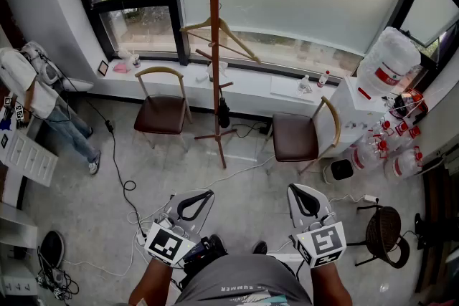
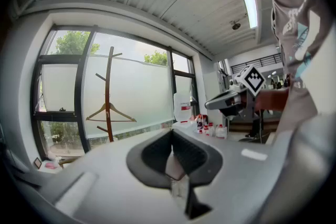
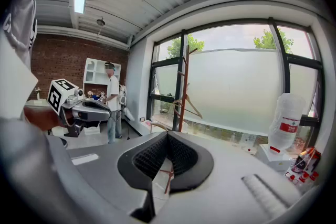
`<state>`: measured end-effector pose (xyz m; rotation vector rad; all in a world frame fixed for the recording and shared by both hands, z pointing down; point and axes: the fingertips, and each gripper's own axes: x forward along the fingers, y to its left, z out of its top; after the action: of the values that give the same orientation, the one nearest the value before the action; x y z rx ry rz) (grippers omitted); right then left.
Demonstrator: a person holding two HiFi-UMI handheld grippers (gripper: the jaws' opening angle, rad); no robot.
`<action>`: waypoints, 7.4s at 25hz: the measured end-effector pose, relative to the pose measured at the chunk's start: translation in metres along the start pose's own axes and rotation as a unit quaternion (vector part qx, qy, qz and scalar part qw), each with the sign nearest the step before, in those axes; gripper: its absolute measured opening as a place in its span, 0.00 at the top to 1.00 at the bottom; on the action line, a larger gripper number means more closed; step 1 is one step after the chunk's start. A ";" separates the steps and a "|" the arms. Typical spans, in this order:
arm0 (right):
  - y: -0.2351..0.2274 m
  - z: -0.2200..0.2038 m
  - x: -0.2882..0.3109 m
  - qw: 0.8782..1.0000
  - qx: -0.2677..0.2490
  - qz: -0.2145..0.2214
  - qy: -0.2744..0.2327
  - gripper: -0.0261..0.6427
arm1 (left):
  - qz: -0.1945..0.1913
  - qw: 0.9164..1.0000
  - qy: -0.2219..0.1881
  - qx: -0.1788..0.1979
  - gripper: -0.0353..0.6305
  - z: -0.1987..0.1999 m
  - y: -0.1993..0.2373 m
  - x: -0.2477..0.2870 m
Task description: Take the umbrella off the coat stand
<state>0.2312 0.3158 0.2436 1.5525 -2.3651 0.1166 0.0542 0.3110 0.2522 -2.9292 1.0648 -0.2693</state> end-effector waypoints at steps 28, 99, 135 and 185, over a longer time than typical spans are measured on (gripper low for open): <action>0.016 0.001 0.032 0.999 0.025 -0.018 0.016 0.96 | -0.024 1.000 -0.002 -0.014 0.94 -0.016 0.038 -0.006; -0.135 0.021 0.313 0.994 0.035 0.098 0.032 0.96 | 0.056 0.998 0.038 -0.010 0.94 -0.031 0.216 0.222; -0.088 -0.008 0.490 0.984 0.033 0.127 0.122 0.96 | 0.076 0.992 0.057 -0.082 0.94 -0.119 0.359 0.236; -0.111 -0.200 0.682 0.956 0.006 0.176 0.234 0.89 | 0.132 0.972 0.119 -0.156 0.94 -0.286 0.408 0.310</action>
<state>0.1247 -0.2837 0.6266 0.9518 -2.2185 0.5167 -0.0195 -0.1870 0.5532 -3.0216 1.6540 -0.4980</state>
